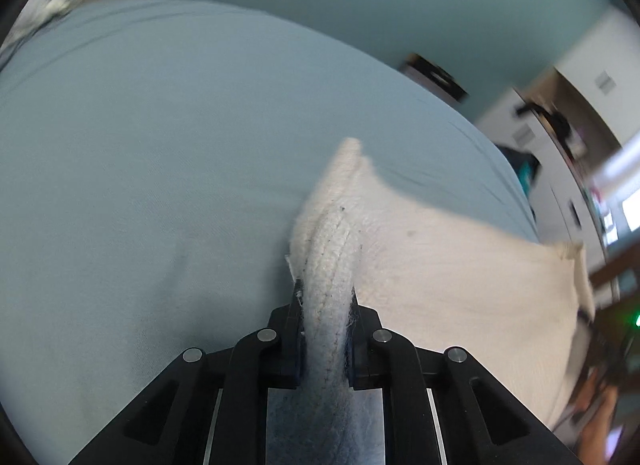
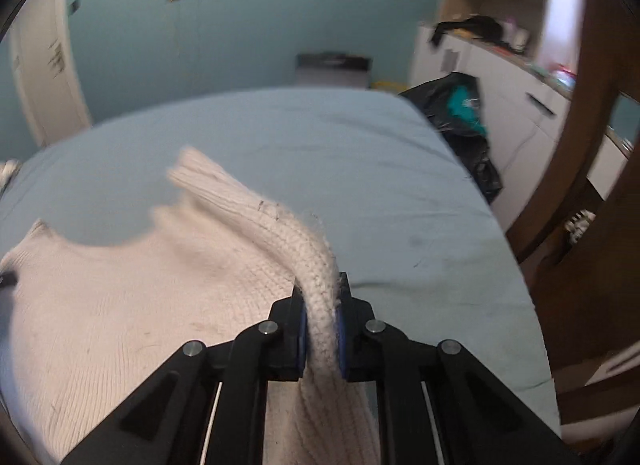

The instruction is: Fold small clothes

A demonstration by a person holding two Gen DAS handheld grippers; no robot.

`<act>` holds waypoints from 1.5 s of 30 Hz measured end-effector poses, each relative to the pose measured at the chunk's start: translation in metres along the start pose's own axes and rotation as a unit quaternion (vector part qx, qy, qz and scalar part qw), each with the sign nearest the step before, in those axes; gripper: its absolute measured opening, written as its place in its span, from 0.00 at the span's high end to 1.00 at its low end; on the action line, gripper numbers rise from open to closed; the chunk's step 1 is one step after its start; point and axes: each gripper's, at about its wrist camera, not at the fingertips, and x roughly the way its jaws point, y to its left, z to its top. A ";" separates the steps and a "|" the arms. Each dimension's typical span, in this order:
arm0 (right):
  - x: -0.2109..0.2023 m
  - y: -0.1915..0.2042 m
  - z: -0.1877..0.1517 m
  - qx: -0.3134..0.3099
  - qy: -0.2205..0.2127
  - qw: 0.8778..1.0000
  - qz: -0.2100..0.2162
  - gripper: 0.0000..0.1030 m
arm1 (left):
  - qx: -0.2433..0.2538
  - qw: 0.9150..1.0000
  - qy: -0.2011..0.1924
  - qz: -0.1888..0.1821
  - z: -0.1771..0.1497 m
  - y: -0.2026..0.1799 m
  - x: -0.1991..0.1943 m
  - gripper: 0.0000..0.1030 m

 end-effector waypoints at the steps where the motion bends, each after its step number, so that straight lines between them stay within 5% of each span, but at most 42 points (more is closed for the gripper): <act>1: 0.011 -0.002 -0.002 0.010 0.006 1.000 -0.008 0.93 | -0.018 1.000 0.006 -0.004 0.000 0.006 0.010 0.87; 5: 0.075 -0.004 -0.014 0.048 0.084 0.995 -0.031 0.93 | -0.023 0.999 0.030 0.029 -0.018 0.015 0.041 0.86; 9: 0.107 -0.003 -0.047 0.045 0.134 0.989 -0.035 0.91 | -0.032 0.999 0.024 0.017 -0.019 0.000 0.042 0.76; 10: 0.103 -0.005 -0.047 0.046 0.127 0.990 -0.031 0.81 | -0.041 0.999 0.031 0.014 -0.017 0.000 0.036 0.71; 11: 0.098 -0.010 -0.045 0.054 0.125 0.990 -0.021 0.74 | -0.046 0.998 0.035 0.015 -0.013 -0.002 0.025 0.67; 12: 0.091 -0.020 -0.041 0.077 0.134 0.988 -0.009 0.56 | -0.043 0.998 0.033 0.021 -0.007 -0.010 0.018 0.63; 13: 0.086 -0.029 -0.037 0.102 0.143 0.984 0.004 0.46 | -0.034 0.999 0.026 0.029 -0.004 -0.014 0.006 0.52; 14: 0.074 -0.039 -0.032 0.126 0.145 0.981 0.030 0.46 | -0.019 0.999 0.009 0.036 -0.002 -0.022 -0.013 0.32; 17: 0.015 -0.051 -0.028 0.140 0.129 0.979 0.073 0.42 | 0.030 0.997 -0.054 0.045 -0.006 -0.043 -0.067 0.01; 19: -0.020 -0.036 -0.037 0.107 0.132 0.982 0.079 0.29 | 0.061 0.995 -0.074 0.037 -0.016 -0.065 -0.089 0.00; 21: -0.051 -0.012 -0.053 0.055 0.134 0.985 0.092 0.28 | 0.093 0.992 -0.079 0.043 -0.039 -0.082 -0.103 0.00; 23: -0.092 0.002 -0.071 0.015 0.084 0.993 0.076 0.28 | 0.133 0.986 -0.084 0.062 -0.070 -0.105 -0.102 0.00; 25: -0.113 -0.002 -0.089 -0.003 0.045 0.996 0.071 0.24 | 0.182 0.978 -0.049 0.084 -0.098 -0.117 -0.083 0.00; 27: -0.112 -0.017 -0.108 0.005 0.059 0.995 0.076 0.23 | 0.208 0.973 -0.006 0.103 -0.123 -0.111 -0.063 0.00; 30: -0.075 -0.064 -0.147 0.116 0.139 0.973 0.145 0.23 | 0.219 0.964 0.064 0.140 -0.153 -0.104 -0.020 0.00; 32: -0.048 -0.079 -0.165 0.149 0.176 0.958 0.174 0.23 | 0.195 0.970 0.059 0.135 -0.161 -0.088 -0.008 0.00; 33: -0.034 -0.085 -0.177 0.172 0.198 0.949 0.177 0.28 | 0.186 0.973 0.045 0.126 -0.162 -0.084 -0.009 0.00; 35: -0.028 -0.087 -0.186 0.195 0.202 0.936 0.213 0.64 | 0.188 0.974 0.036 0.125 -0.162 -0.083 -0.009 0.00; 36: -0.034 -0.086 -0.185 0.191 0.186 0.940 0.211 0.83 | 0.191 0.973 0.033 0.127 -0.162 -0.084 -0.010 0.00; 37: -0.041 -0.085 -0.183 0.185 0.173 0.944 0.209 0.89 | 0.192 0.972 0.033 0.129 -0.162 -0.084 -0.011 0.00; 40: -0.069 -0.084 -0.174 0.163 0.126 0.968 0.142 0.92 | 0.190 0.973 0.033 0.127 -0.163 -0.089 -0.008 0.00; 42: -0.079 -0.097 -0.181 0.203 0.098 0.965 0.133 0.92 | 0.190 0.974 0.027 0.124 -0.164 -0.089 -0.008 0.00; 45: -0.054 -0.094 -0.206 0.191 0.131 0.969 0.090 0.92 | 0.198 0.972 0.017 0.124 -0.176 -0.068 -0.015 0.00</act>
